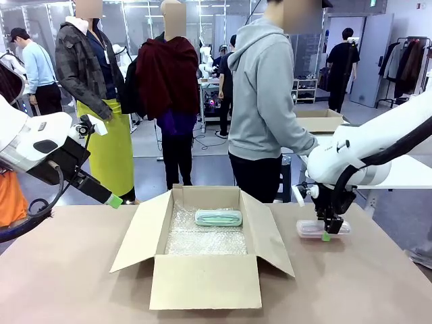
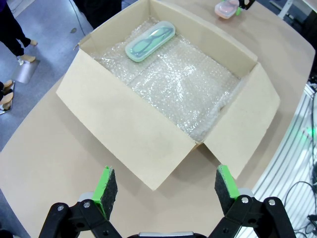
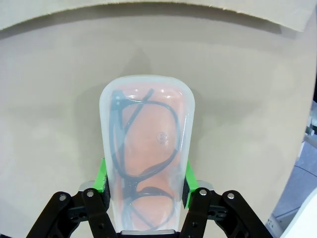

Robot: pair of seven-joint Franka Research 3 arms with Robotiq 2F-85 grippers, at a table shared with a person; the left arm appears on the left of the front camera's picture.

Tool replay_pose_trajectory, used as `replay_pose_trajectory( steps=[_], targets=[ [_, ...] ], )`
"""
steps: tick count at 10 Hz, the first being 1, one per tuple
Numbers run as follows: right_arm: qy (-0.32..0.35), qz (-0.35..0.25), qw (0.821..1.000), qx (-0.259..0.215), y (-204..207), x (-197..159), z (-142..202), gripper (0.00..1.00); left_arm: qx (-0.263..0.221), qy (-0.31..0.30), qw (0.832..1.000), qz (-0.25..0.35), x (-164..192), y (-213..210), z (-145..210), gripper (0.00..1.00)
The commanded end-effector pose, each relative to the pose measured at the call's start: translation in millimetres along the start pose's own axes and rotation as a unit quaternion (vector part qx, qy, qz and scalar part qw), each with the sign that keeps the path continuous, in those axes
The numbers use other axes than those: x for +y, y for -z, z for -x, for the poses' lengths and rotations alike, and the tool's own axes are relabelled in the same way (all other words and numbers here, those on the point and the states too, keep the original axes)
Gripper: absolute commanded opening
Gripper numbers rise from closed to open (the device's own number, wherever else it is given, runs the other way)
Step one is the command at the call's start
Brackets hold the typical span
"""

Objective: Pack the glasses set securely to prepare it for shipping.
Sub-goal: Put the Glasses case from the right side of the table into the Package Box.

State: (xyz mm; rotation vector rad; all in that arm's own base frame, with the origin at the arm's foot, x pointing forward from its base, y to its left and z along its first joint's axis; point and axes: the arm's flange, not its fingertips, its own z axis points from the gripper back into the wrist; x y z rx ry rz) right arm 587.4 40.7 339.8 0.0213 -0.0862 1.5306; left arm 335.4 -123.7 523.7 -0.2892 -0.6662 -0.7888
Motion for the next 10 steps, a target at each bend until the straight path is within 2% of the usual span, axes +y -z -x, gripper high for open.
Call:
replay_pose_trajectory(
  steps=[1, 2, 3, 5, 6, 10],
  targets=[
    [0.015, -0.012, 1.0, 0.005, -44.9, 12.5, -14.2, 0.34, -0.003, 0.0, 1.0, 0.006, 0.9, -1.4, 1.3, 1.0],
    [-0.002, -0.032, 0.999, -0.009, -72.9, 19.4, -24.4, 0.34, -0.003, 0.0, 1.0, 0.006, 0.9, -1.4, 1.3, 1.0],
    [-0.007, -0.049, 0.999, 0.002, -96.6, 25.8, -36.5, 0.34, -0.003, 0.0, 1.0, 0.006, 0.9, -1.4, 1.3, 1.0],
    [0.005, -0.047, 0.999, -0.007, -134.9, 38.7, -62.0, 0.34, -0.003, 0.0, 1.0, 0.006, 0.9, -1.4, 1.3, 1.0],
    [0.007, -0.046, 0.999, -0.025, -145.1, 44.7, -80.6, 0.34, -0.003, 0.0, 1.0, 0.006, 0.9, -1.4, 1.3, 1.0],
    [0.035, -0.021, 0.999, -0.017, -144.3, 60.9, -175.3, 0.34, -0.003, 0.0, 1.0, 0.006, 0.9, -1.4, 1.3, 1.0]
  ],
)
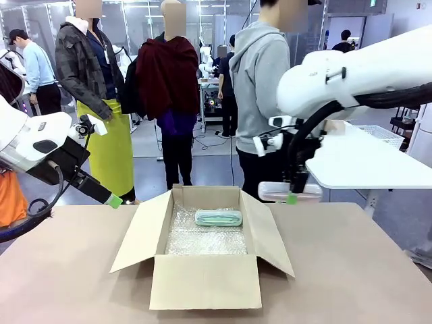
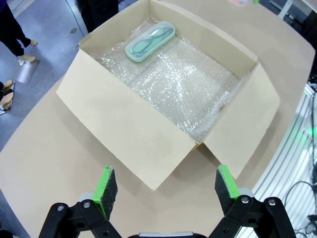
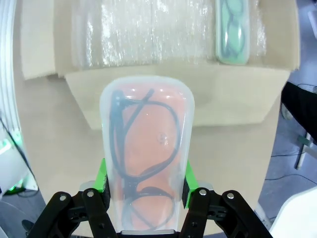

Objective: Pack the glasses set securely to prepare it for shipping.
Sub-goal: Put the Glasses case from the right side of the table into the Package Box.

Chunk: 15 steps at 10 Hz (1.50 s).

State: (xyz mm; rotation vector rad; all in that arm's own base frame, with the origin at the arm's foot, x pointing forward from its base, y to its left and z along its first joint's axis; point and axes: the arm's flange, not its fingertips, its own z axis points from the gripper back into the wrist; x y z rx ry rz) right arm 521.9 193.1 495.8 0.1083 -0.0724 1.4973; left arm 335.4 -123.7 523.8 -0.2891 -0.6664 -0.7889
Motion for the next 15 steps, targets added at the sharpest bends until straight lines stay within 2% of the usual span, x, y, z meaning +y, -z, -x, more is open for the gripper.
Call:
replay_pose_trajectory(
  steps=[1, 4, 9, 11, 15],
  targets=[
    [0.018, 0.019, 1.0, 0.002, 11.0, -0.2, -38.4, 0.34, -0.003, 0.0, 1.0, 0.006, 0.9, -1.3, 1.3, 1.0],
    [0.011, 0.03, 0.999, -0.001, 48.5, -2.7, -104.9, 0.34, -0.003, 0.0, 1.0, 0.006, 0.9, -1.3, 1.3, 1.0],
    [0.006, 0.011, 1.0, 0.001, 109.0, -16.0, -167.8, 0.34, -0.003, 0.0, 1.0, 0.006, 0.9, -1.3, 1.3, 1.0],
    [0.009, -0.005, 1.0, 0.004, 131.0, -25.2, -173.6, 0.34, -0.003, 0.0, 1.0, 0.006, 0.9, -1.3, 1.3, 1.0],
    [0.022, -0.036, 0.999, 0.016, 177.4, -29.9, -150.5, 0.34, -0.003, 0.0, 1.0, 0.006, 0.9, -1.3, 1.3, 1.0]
  ],
)
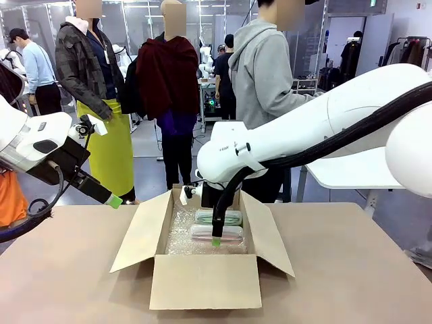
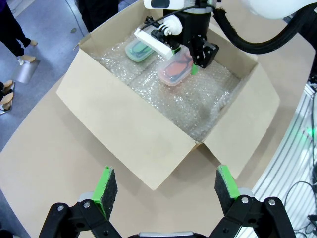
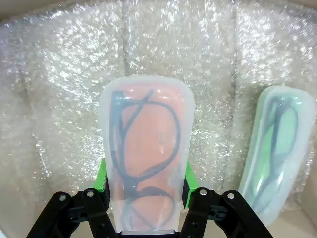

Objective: Pack the glasses set securely to prepare it for shipping.
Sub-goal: Put the Glasses case from the right side of the table into the Package Box.

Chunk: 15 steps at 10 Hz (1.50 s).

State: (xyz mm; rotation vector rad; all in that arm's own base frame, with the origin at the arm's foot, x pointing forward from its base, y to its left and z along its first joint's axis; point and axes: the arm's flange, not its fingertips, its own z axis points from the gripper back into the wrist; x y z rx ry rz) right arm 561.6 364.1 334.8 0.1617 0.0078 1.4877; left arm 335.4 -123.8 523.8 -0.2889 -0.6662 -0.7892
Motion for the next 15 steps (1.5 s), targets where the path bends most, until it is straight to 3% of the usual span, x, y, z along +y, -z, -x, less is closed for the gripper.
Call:
replay_pose_trajectory(
  steps=[1, 2, 3, 15],
  targets=[
    [0.013, -0.013, 1.0, -0.001, -0.5, 1.1, 7.7, 0.34, -0.003, 0.0, 1.0, 0.006, 1.0, -1.4, 1.3, 1.0],
    [0.01, -0.005, 1.0, -0.009, -4.5, 3.1, 9.9, 0.34, -0.003, 0.0, 1.0, 0.006, 1.0, -1.4, 1.3, 1.0],
    [0.011, 0.003, 1.0, -0.009, -8.1, 5.5, 12.0, 1.0, -0.003, 0.0, 1.0, 0.006, 1.0, -1.4, 1.3, 1.0],
    [0.005, 0.007, 1.0, -0.006, -15.7, -2.0, 6.9, 1.0, -0.003, 0.0, 1.0, 0.006, 1.0, -1.4, 1.3, 1.0]
  ],
)
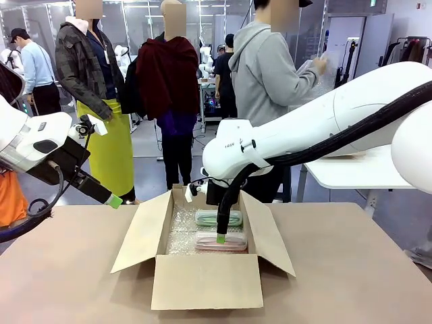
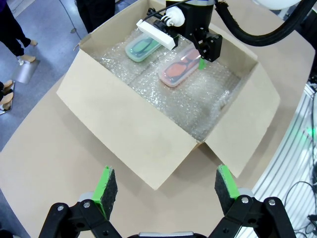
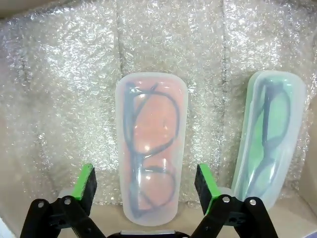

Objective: Pack the glasses set securely to prepare it for shipping.
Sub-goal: Position the Package Box on the left side of the table.

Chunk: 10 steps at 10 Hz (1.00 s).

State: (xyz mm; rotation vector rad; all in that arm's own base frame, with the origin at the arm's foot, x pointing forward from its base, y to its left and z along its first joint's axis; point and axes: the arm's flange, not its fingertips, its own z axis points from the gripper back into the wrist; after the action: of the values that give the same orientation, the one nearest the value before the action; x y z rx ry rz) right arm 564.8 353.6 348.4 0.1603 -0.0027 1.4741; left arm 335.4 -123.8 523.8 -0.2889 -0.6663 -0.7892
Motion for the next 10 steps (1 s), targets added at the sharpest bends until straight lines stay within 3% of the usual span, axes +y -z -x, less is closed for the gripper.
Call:
replay_pose_trajectory(
  steps=[1, 5, 8, 10],
  targets=[
    [-0.001, 0.003, 1.0, -0.002, -0.8, 0.5, -2.0, 1.0, -0.003, 0.0, 1.0, 0.006, 1.0, -1.4, 1.4, 1.0],
    [0.0, 0.0, 1.0, 0.0, 0.0, 0.0, 0.0, 0.96, -0.003, 0.0, 1.0, 0.006, 1.0, -1.4, 1.4, 1.0],
    [0.022, 0.065, 0.998, -0.015, -98.8, 36.8, 4.1, 1.0, -0.003, 0.0, 1.0, 0.006, 1.0, -1.4, 1.4, 1.0],
    [0.039, 0.06, 0.997, -0.017, -126.3, 47.6, 20.7, 1.0, -0.003, 0.0, 1.0, 0.006, 1.0, -1.4, 1.4, 1.0]
  ],
)
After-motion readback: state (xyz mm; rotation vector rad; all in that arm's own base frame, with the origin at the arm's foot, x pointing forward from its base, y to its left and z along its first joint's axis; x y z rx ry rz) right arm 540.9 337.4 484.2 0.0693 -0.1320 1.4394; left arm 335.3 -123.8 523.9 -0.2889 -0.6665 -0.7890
